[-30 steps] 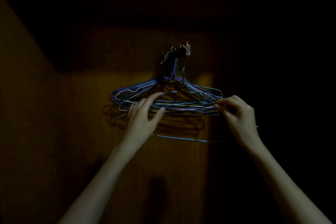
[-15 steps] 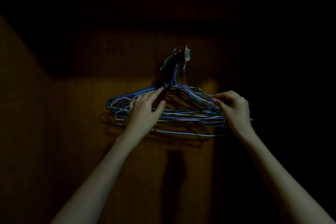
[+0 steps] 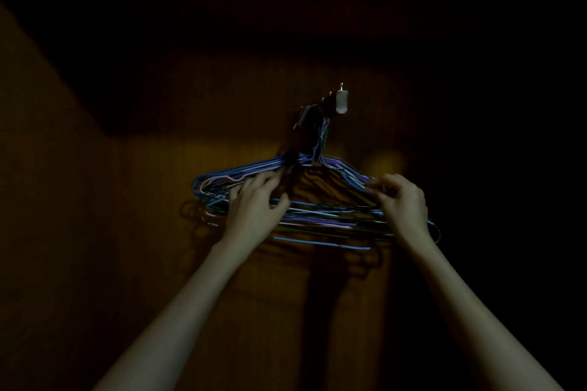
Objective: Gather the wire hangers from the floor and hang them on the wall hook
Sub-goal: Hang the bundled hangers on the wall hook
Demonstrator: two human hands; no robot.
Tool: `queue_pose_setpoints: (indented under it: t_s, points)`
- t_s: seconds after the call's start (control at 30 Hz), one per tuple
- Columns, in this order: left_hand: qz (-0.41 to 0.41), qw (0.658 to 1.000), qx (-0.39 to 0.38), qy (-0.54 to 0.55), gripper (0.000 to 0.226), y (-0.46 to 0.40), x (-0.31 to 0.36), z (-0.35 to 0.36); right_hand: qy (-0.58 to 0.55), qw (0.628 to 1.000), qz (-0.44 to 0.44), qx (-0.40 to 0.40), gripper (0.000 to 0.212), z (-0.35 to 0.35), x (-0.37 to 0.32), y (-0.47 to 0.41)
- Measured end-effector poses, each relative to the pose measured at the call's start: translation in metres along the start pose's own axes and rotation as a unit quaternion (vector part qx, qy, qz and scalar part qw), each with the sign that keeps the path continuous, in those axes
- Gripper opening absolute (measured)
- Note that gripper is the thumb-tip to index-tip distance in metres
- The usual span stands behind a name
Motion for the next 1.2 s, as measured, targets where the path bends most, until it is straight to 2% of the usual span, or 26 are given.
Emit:
queue_pose_setpoints:
  t_s: [0.13, 0.33, 0.53, 0.63, 0.73, 0.9, 1.03, 1.2]
  points:
    - [0.006, 0.999, 0.030, -0.016, 0.038, -0.001, -0.009, 0.006, -0.024, 0.999, 0.011, -0.024, 0.010, 0.013, 0.009, -0.001]
    - [0.010, 0.999, 0.021, -0.029, 0.041, -0.004, -0.014, 0.014, -0.007, 0.999, 0.011, -0.043, 0.005, 0.020, 0.013, -0.002]
    - [0.034, 0.999, -0.008, -0.030, 0.043, 0.000, -0.013, 0.017, 0.094, 0.995, -0.005, -0.040, 0.029, 0.013, 0.006, 0.011]
    - [0.033, 0.998, -0.004, 0.044, 0.044, 0.002, -0.012, 0.009, 0.124, 0.990, -0.024, -0.069, 0.036, 0.010, 0.000, 0.020]
    - [0.030, 0.995, 0.025, 0.096, 0.047, 0.005, -0.011, -0.004, 0.221, 0.965, -0.045, -0.135, 0.050, 0.007, -0.006, 0.030]
    - [0.077, 0.997, 0.022, -0.017, 0.049, 0.016, -0.009, -0.011, 0.319, 0.926, -0.027, -0.200, 0.070, -0.008, -0.013, 0.058]
    - [0.094, 0.996, 0.010, -0.003, 0.047, 0.036, -0.002, -0.018, 0.376, 0.899, -0.003, -0.224, 0.071, -0.031, -0.022, 0.094]
    - [0.118, 0.990, -0.050, 0.063, 0.048, 0.079, 0.035, -0.016, 0.421, 0.881, 0.036, -0.214, 0.066, -0.085, -0.038, 0.143]
Point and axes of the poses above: each hand's wrist, its own y-axis away from the middle knuckle, its own z-axis out of the palm, x = y × z, the point moved 7 cm from there along -y, towards the middle knuckle, and after that the axes turned 3 degrees about x, right-handed, at the moved point
